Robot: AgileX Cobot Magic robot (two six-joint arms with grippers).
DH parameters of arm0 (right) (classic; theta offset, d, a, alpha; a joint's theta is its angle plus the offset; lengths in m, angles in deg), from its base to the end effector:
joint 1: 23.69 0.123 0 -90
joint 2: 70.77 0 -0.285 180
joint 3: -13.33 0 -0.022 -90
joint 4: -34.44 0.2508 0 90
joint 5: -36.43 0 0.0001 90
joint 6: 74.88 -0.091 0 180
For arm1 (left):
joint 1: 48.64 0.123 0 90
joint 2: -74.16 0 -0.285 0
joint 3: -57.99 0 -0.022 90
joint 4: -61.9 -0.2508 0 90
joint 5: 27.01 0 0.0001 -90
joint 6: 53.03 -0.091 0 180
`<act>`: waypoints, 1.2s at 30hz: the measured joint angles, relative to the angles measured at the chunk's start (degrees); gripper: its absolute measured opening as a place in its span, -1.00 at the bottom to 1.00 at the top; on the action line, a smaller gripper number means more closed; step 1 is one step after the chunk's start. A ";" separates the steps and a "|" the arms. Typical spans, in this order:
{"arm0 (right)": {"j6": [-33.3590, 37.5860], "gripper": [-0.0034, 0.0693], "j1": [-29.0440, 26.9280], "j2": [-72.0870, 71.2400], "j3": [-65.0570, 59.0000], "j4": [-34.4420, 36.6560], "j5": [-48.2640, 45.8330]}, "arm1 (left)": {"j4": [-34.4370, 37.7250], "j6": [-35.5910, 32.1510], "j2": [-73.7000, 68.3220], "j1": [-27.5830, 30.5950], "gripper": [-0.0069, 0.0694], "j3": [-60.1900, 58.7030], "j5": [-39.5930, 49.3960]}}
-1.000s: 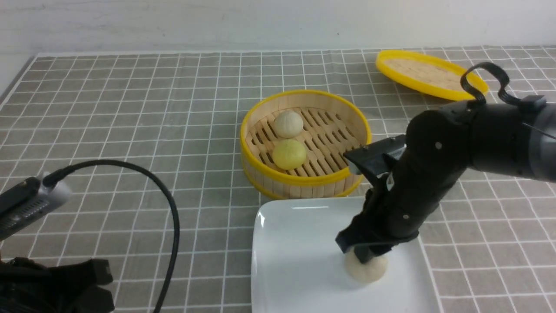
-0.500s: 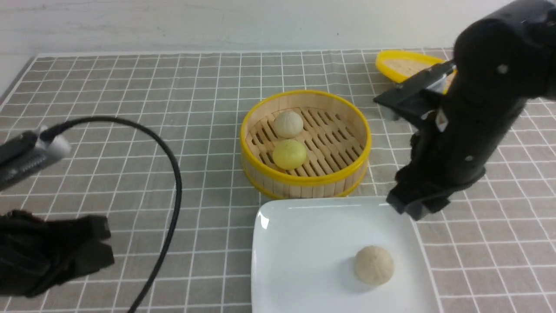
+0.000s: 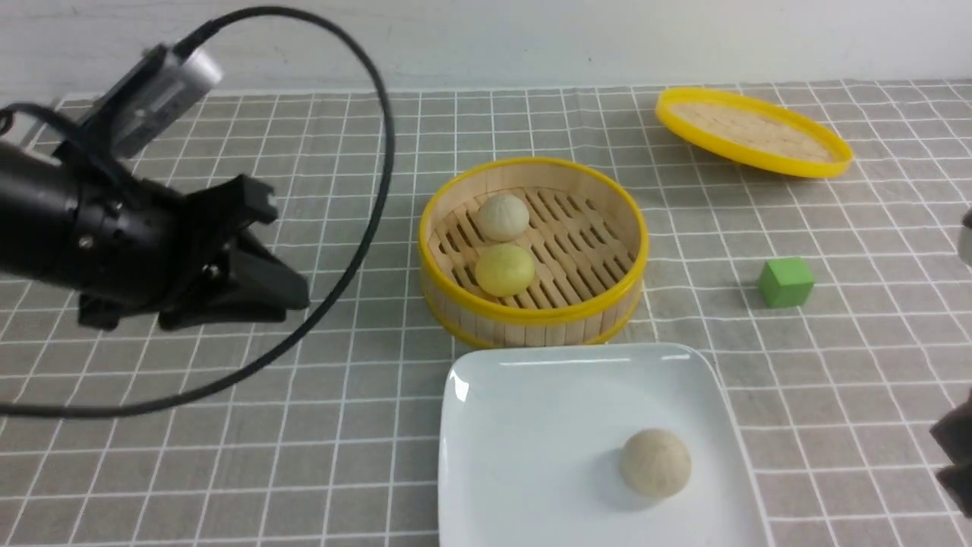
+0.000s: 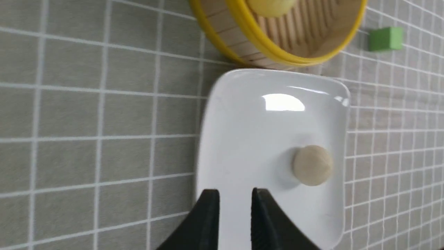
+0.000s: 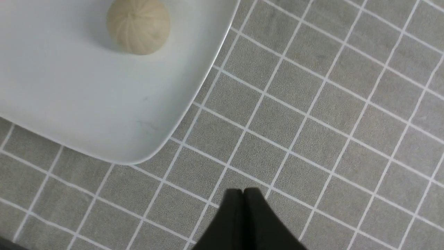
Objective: Put the steamed buns into the plate on the grey tablecloth.
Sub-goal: 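Reach into the bamboo steamer and grasp a bun with the left gripper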
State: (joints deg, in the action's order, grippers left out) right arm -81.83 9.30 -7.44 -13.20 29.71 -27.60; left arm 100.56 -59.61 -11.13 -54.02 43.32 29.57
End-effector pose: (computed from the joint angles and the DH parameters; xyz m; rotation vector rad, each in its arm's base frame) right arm 0.1402 0.0830 0.3188 -0.6294 2.6089 0.1083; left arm 0.2608 -0.0723 0.3182 -0.0712 2.6112 -0.8564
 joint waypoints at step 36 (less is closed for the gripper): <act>-0.49 -0.88 0.00 -6.43 -11.66 -0.30 11.33 | -27.40 12.82 -50.47 -22.16 -0.31 49.39 -1.43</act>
State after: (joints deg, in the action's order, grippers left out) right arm -82.32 9.30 -13.87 -24.86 29.41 -16.27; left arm 73.16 -46.79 -61.60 -76.18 92.72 28.14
